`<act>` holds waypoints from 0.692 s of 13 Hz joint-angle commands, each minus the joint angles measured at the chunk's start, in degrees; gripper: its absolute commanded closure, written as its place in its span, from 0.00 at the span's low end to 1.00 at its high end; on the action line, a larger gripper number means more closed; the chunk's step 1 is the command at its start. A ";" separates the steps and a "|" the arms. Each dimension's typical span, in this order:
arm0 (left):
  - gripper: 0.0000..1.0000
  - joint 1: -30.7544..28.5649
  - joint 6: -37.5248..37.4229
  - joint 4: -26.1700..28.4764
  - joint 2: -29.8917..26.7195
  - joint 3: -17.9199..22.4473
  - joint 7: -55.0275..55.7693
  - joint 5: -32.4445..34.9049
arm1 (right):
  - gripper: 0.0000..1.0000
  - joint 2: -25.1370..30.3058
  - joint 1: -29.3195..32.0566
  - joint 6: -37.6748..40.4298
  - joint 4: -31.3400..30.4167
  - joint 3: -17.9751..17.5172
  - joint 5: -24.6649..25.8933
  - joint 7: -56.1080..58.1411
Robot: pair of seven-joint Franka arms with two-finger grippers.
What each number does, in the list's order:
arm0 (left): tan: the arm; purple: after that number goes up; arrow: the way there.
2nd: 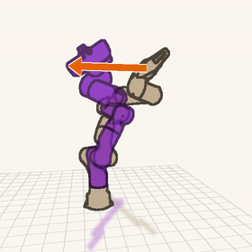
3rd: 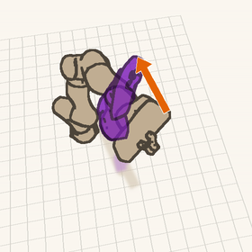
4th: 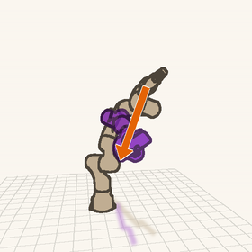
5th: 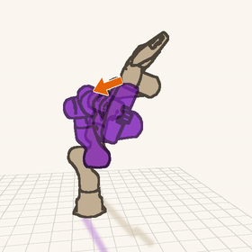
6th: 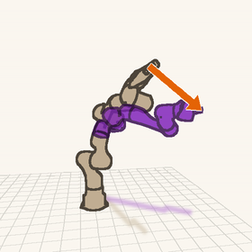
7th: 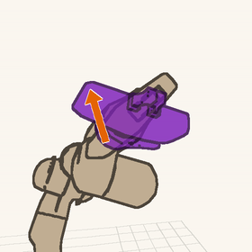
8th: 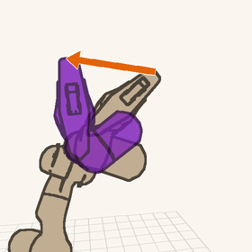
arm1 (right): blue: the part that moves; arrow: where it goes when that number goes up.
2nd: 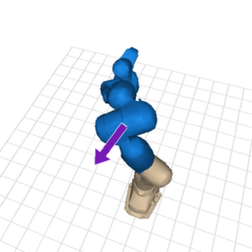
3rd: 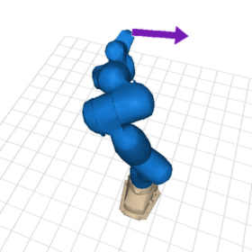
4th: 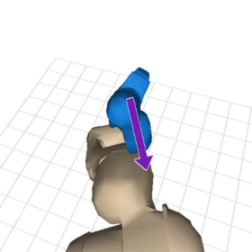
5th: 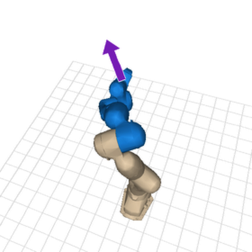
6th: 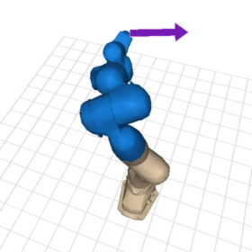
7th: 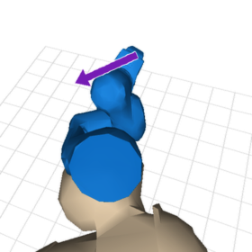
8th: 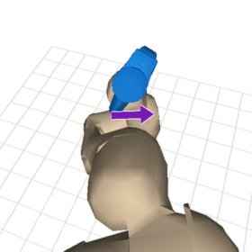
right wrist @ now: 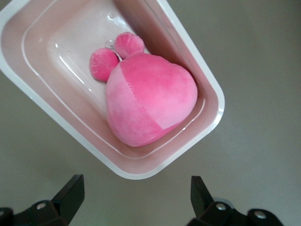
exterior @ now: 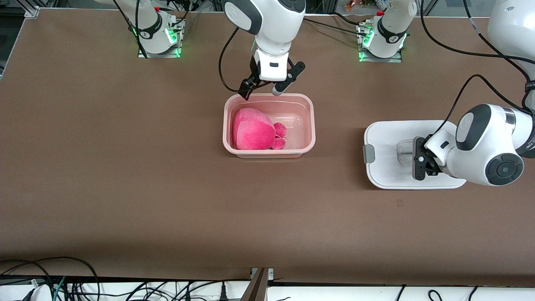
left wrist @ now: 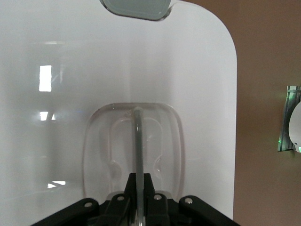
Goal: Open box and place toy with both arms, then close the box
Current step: 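Release the plush into the box and raise the right gripper, then bring the lid back over the box with the left gripper while the right gripper retracts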
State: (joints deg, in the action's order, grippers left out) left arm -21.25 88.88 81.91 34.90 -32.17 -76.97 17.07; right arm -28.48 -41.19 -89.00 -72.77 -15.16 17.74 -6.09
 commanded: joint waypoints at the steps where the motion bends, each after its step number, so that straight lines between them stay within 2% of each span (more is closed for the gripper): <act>1: 1.00 -0.19 -0.90 -0.26 -2.28 -4.12 -0.46 -1.24 | 0.00 2.36 0.05 2.25 0.62 3.54 0.54 -0.33; 4: 1.00 0.42 -0.99 -0.17 -2.55 -10.00 4.26 -1.95 | 0.00 4.65 0.32 3.49 0.62 12.75 -0.42 -0.06; 6: 1.00 2.87 -0.99 -0.17 -2.47 -13.00 9.97 -1.96 | 0.00 5.45 0.49 3.49 0.62 18.90 -0.51 0.11; 8: 1.00 8.04 -0.55 -0.17 -2.12 -13.36 16.82 -4.23 | 0.00 5.45 0.58 3.40 0.62 25.58 -0.86 0.81; 9: 1.00 11.38 0.15 -0.17 -1.42 -13.27 20.07 -4.50 | 0.00 5.45 1.45 3.22 0.62 28.66 -3.04 2.82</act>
State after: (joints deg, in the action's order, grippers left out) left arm -15.07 88.78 81.76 33.42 -45.92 -62.25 13.97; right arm -23.24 -40.16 -86.37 -72.21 8.89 17.25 -5.25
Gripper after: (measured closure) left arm 0.921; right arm 0.000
